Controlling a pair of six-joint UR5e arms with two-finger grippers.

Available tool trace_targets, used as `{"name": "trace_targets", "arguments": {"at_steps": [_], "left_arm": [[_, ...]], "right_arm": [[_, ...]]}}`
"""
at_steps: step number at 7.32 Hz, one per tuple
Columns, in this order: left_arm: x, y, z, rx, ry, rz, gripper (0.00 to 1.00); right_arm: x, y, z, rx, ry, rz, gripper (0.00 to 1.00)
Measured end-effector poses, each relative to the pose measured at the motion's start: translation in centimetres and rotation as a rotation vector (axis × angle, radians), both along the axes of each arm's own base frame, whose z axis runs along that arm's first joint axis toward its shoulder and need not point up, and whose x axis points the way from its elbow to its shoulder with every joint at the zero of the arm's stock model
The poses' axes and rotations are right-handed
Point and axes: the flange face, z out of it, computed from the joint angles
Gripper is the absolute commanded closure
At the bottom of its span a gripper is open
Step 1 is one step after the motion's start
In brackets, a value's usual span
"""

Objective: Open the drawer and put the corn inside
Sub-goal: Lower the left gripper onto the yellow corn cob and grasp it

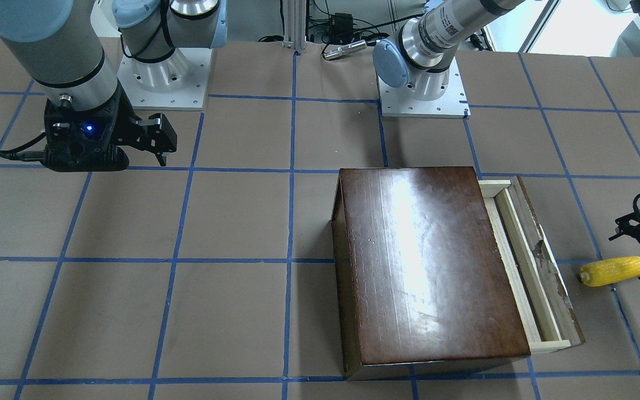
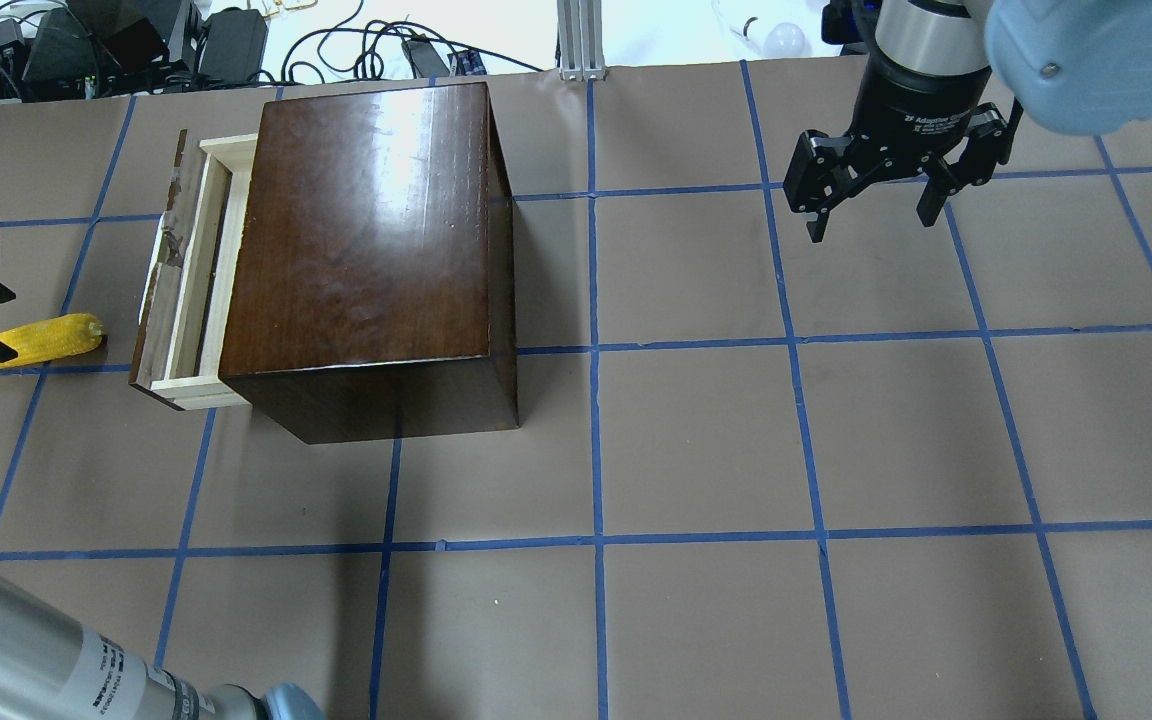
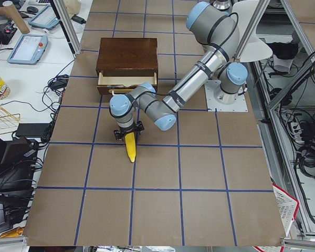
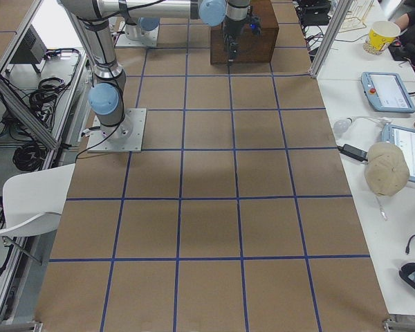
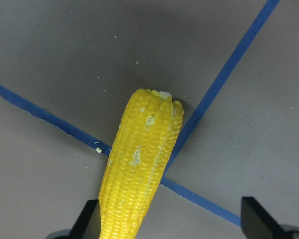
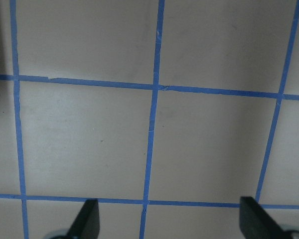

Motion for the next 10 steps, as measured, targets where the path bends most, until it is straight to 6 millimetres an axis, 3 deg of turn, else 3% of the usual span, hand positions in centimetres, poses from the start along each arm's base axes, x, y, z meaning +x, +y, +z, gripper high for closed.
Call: {"name": "trace_targets", "arguments": {"at_steps": [3, 7, 8, 9, 10], "left_arm": [[1.3, 0.1, -2.1, -0.014, -0.013, -0.153, 0.0], [2.3, 1.3, -4.3, -0.015, 0.013, -0.159, 0.0], [2.1, 1.2, -4.8, -0.023, 0.029, -0.127, 0.11], [2.0, 1.2, -5.1, -0.027, 0.039, -0.095, 0.51], [2.0, 1.2, -5.3, -0.028, 0.044, -0.082, 0.68]], "right_arm": [[0.0, 0.0, 0.0, 0.0, 0.0, 0.0, 0.0], [0.0, 0.0, 0.0, 0.0, 0.0, 0.0, 0.0], [0.0, 0.0, 0.0, 0.0, 0.0, 0.001, 0.0], [0.1, 0.0, 0.0, 0.0, 0.0, 0.001, 0.0], [0.0, 0.0, 0.0, 0.0, 0.0, 0.001, 0.0]]}}
